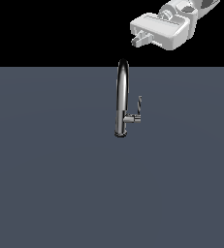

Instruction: Turn on the faucet by rotating a designated handle.

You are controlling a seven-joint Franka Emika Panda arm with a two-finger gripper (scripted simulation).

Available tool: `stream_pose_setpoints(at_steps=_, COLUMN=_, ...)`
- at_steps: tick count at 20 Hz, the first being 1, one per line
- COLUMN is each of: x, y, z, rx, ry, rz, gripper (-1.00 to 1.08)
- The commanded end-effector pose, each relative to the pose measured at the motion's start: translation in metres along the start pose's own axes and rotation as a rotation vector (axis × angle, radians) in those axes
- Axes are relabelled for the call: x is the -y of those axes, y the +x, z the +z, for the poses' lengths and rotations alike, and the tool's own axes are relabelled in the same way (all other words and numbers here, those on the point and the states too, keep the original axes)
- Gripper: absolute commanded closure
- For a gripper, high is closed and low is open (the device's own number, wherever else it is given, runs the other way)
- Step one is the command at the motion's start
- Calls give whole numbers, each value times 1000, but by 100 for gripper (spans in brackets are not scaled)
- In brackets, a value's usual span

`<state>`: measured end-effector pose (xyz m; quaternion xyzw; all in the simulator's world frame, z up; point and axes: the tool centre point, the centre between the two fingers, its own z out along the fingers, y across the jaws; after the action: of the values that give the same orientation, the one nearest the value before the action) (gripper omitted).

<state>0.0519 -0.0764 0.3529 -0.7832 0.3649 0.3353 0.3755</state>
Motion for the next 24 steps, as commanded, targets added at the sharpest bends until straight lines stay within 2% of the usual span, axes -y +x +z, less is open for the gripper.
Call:
stream_pose_setpoints(at_steps=1, x=0, y=20, z=0, rx=43, ry=45, rz=44, gripper=108)
stream_pose_setpoints(at_steps=16, x=-18, y=144, z=23, rx=309, ry=332, rz=338, gripper=108)
stream_pose_setpoints(at_steps=20, x=-25, y=170, z=34, rx=367, ry=395, rz=403, gripper=108)
stream_pose_setpoints(at_steps=24, x=-30, y=187, z=44, rx=406, ry=439, rz=449, gripper=108)
